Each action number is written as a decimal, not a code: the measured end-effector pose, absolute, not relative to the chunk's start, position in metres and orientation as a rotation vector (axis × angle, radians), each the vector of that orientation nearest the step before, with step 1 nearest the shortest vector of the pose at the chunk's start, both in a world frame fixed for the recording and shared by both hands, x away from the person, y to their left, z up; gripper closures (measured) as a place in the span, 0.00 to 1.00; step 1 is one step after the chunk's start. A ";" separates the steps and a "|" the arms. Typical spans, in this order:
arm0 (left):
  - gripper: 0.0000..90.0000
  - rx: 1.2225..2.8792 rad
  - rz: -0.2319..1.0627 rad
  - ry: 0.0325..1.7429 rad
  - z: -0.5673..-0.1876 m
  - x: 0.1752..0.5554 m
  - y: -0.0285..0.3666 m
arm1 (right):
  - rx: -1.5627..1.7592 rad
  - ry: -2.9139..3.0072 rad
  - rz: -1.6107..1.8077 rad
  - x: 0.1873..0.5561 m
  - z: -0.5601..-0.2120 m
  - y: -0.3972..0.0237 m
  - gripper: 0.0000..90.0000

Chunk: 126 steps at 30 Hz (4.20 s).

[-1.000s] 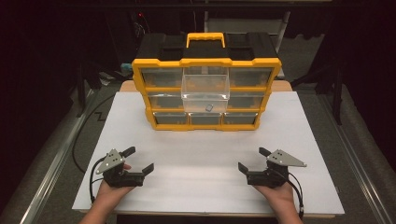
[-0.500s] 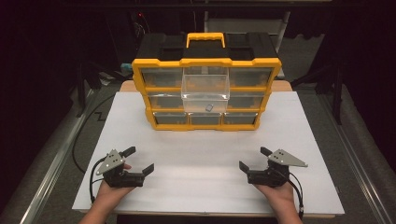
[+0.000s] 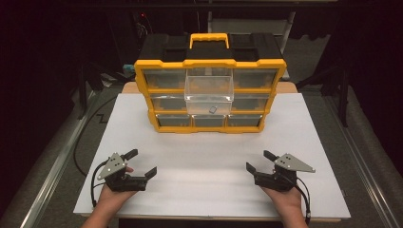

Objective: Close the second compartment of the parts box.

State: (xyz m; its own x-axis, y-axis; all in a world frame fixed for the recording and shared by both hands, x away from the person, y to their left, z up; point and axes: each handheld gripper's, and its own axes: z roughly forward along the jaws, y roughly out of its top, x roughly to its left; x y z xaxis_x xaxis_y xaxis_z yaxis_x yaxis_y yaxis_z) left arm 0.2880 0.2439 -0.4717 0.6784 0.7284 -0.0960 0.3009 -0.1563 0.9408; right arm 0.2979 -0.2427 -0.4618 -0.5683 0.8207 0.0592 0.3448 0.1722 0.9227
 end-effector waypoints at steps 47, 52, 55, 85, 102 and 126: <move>0.00 1.723 0.452 0.804 -0.472 0.289 0.243 | 1.068 1.929 1.330 0.294 -0.440 -0.230 1.00; 0.00 1.725 0.449 0.798 -0.472 0.289 0.242 | 1.056 1.927 1.344 0.298 -0.434 -0.221 1.00; 0.00 1.724 0.449 0.797 -0.472 0.289 0.242 | 1.039 1.932 1.355 0.301 -0.432 -0.214 1.00; 0.00 1.714 0.451 0.797 -0.471 0.289 0.243 | 0.943 1.951 1.476 0.314 -0.412 -0.158 1.00; 0.00 1.713 0.453 0.792 -0.471 0.288 0.243 | 0.868 1.901 1.550 0.314 -0.382 -0.142 1.00; 0.00 1.710 0.456 0.782 -0.470 0.287 0.243 | 0.774 1.848 1.604 0.308 -0.342 -0.120 1.00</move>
